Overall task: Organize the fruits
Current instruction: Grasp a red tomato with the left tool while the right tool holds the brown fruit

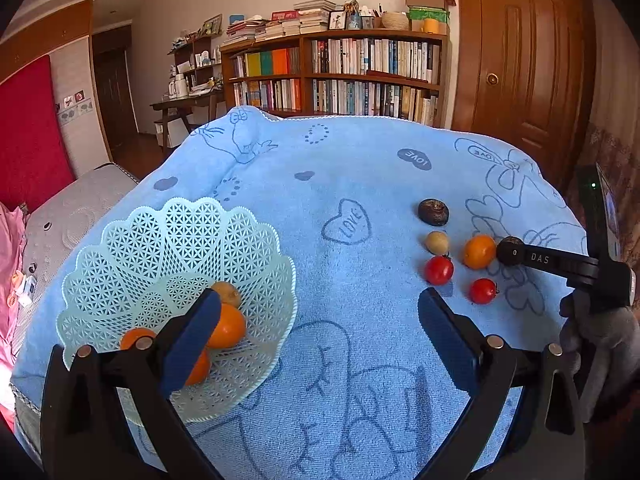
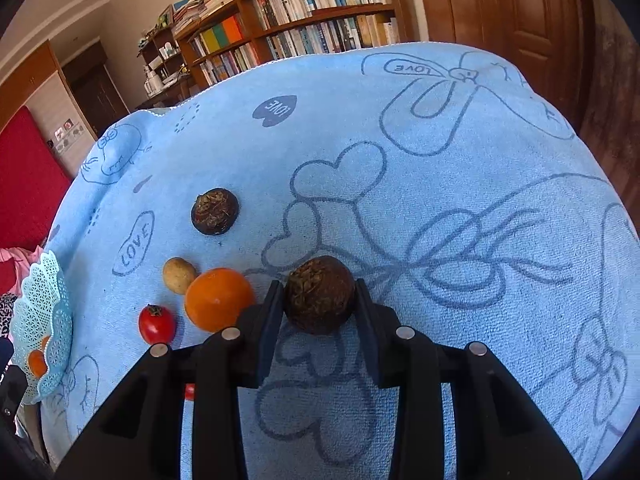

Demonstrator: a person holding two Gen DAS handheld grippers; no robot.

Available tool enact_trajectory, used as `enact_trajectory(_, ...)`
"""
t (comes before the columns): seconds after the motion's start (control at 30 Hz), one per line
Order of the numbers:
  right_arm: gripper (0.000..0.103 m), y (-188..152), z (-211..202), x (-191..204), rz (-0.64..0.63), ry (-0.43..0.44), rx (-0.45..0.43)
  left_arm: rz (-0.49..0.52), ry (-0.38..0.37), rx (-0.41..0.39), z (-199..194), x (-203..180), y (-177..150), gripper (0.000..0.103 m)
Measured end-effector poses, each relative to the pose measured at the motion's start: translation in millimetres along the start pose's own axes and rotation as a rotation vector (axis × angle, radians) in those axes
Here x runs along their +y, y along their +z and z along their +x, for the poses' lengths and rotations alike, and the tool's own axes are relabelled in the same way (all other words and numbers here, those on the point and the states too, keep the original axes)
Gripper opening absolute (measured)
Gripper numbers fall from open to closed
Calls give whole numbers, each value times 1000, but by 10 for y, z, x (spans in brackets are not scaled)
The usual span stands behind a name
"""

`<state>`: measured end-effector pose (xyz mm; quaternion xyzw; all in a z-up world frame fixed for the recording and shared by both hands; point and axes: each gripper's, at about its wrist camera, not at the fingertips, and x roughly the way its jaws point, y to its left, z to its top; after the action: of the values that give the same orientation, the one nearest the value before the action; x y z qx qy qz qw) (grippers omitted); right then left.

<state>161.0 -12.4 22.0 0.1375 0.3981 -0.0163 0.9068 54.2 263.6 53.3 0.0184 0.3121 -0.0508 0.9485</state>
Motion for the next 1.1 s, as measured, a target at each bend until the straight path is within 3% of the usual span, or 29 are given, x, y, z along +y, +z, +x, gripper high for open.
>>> enact_trajectory(0.4,36,-136,-463,-115,-22,-32,-85,89,-111,50,164,-496,33,100)
enact_trajectory(0.63,36,-244,-381,-268,29,-31,-66,164,-210,126,425,-894,29,100)
enact_trajectory(0.7,36,-255,-354,-270,31,-25,-61,190,-227,141,507,-990,17,97)
enact_trajectory(0.77,36,-260,-373,-279,35,-19,-71,189,-251,177,612,-1046,10,82)
enact_trajectory(0.87,36,-278,-391,-279,34,-19,-82,163,-296,232,767,-1095,11,69)
enact_trajectory(1.1,36,-276,-390,-287,38,-13,-83,147,-364,269,900,-1217,14,58)
